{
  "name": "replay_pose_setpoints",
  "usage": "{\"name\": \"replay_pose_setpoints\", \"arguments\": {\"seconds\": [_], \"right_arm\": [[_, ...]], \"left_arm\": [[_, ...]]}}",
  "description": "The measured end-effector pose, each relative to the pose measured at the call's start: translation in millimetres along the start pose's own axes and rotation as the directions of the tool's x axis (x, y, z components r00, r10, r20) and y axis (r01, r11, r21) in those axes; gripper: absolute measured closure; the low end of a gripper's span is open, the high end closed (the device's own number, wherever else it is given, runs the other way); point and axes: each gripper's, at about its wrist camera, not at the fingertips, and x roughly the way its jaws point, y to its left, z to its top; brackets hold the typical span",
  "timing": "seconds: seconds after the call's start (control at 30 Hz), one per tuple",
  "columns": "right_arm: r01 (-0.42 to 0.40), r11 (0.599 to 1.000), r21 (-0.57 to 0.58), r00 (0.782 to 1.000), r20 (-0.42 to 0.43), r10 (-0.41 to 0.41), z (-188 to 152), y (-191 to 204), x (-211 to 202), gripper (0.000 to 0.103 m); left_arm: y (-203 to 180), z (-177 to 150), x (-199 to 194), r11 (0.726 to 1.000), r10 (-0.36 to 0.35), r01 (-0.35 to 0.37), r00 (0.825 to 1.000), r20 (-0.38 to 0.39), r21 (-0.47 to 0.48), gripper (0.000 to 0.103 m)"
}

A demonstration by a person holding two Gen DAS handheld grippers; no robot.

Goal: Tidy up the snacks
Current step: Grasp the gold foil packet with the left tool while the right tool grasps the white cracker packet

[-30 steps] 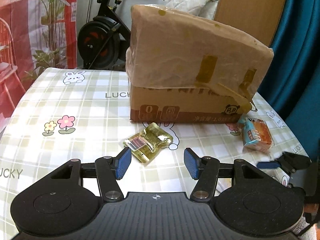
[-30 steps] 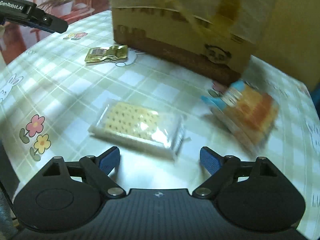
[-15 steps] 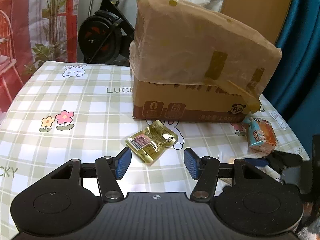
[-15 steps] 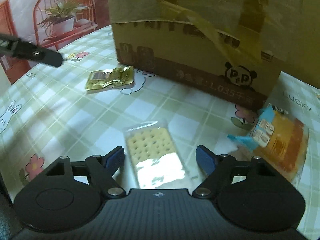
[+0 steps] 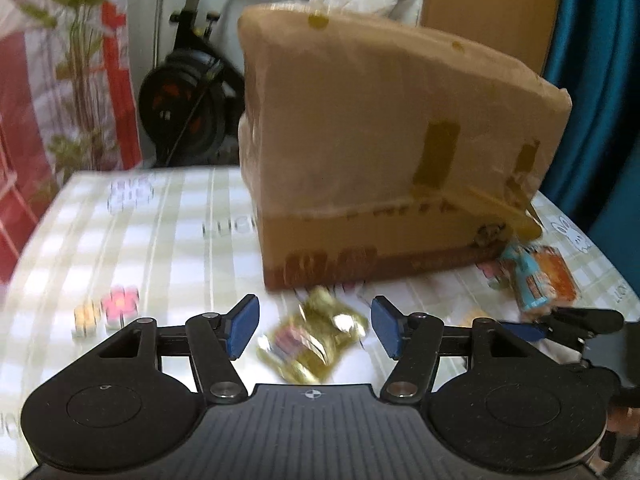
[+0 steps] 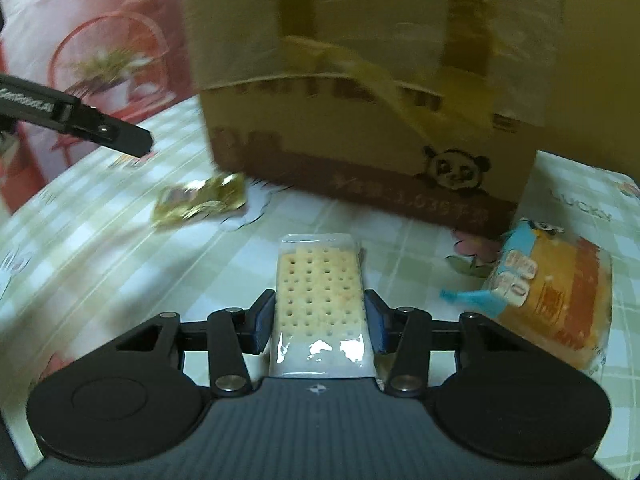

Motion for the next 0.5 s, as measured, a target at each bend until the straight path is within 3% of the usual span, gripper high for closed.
{"name": "replay_pose_setpoints", "arguments": {"seconds": [0.17, 0.3, 0.37, 0.5], "right_arm": [[0.014, 1.0, 0.023, 0.999, 0.032, -0.015, -5.6, -2.4, -1.5, 0.054], [0.023, 0.998, 0.057, 0.999, 0.044, -0.026, -7.2, -5.6, -2.8, 0.054], [0.025, 0.997, 0.078, 0.998, 0.051, -0.029, -7.9, -9.5, -3.7, 0.054], [0.029, 0.991, 0.129, 0.997, 0.062, -0.037, -9.2, -18.5, -7.0, 0.054]], "left_arm": [[0.4, 6.8, 26.0, 0.997, 0.017, -0.017, 1.0, 0.009, 0.076, 0.034], [-8.4, -1.8, 48.3, 0.983, -0.025, 0.03, 0.999, -0.029, 0.181, 0.032], [-18.0, -10.5, 56.4, 0.963, -0.056, 0.068, 0.997, -0.053, 0.261, 0.032], [-35.8, -24.5, 68.3, 0.92, -0.025, 0.053, 0.997, -0.076, 0.388, 0.032]]}}
